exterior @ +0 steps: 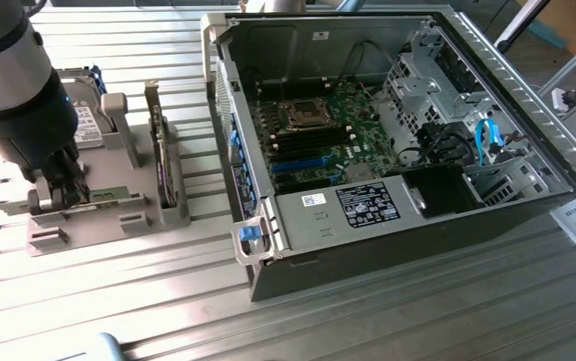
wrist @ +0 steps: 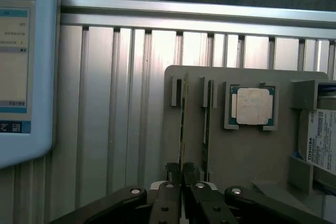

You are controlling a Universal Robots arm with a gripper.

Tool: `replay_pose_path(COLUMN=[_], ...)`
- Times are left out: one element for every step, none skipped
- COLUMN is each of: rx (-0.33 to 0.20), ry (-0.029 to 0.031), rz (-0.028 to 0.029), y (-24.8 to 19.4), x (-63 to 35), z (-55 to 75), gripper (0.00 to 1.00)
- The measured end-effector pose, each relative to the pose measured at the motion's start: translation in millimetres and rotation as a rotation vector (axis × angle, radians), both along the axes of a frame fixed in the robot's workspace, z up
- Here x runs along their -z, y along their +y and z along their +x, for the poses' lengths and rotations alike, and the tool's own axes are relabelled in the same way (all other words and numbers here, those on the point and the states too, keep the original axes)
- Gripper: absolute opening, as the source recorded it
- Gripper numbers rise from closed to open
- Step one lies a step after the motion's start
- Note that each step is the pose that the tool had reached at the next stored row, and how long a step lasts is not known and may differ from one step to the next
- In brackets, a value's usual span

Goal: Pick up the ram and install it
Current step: 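Pick up the ram and move it above insertion slot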

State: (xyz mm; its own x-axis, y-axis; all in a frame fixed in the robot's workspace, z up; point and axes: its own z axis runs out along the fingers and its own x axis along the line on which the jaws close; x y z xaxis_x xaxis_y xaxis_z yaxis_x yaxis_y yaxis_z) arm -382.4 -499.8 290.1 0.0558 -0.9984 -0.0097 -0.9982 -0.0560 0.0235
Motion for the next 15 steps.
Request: replay_pose_path(rx=[0.0, 0.0, 0.0, 0.0, 0.0, 0.0, 0.0, 0.0, 0.0, 0.0, 0.0, 0.0, 0.0, 0.0, 0.0], ry=[0.0, 0.0001, 0.0, 0.0001, 0.0001, -0.0001, 0.0, 0.0001, 0.0, 0.0001, 0.0001, 0.0, 0.0, 0.0001, 0.0], rz=[0.0, -0.0001, 0.0, -0.0001, -0.0001, 0.0, 0.0, -0.0001, 0.0, -0.0001, 0.0, -0.0001, 0.0, -0.0001, 0.0], y=[0.0, 0.0, 0.0, 0.0, 0.0, 0.0, 0.0, 0.0, 0.0, 0.0, 0.0, 0.0, 0.0, 0.0, 0.0], x=[-1.8, -4.1, -6.1, -8.0, -9.3, -11.7, -14.6, -22.0, -28.0, -35.2, -42.6, -48.3, -55.3, -59.6, -63.3], z=[0.0, 0.0, 0.0, 0.0, 0.0, 0.0, 0.0, 0.0, 0.0, 0.0, 0.0, 0.0, 0.0, 0.0, 0.0], gripper=[0.14, 0.14, 0.14, 0.14, 0.14, 0.14, 0.14, 0.14, 0.14, 0.14, 0.14, 0.14, 0.14, 0.14, 0.14])
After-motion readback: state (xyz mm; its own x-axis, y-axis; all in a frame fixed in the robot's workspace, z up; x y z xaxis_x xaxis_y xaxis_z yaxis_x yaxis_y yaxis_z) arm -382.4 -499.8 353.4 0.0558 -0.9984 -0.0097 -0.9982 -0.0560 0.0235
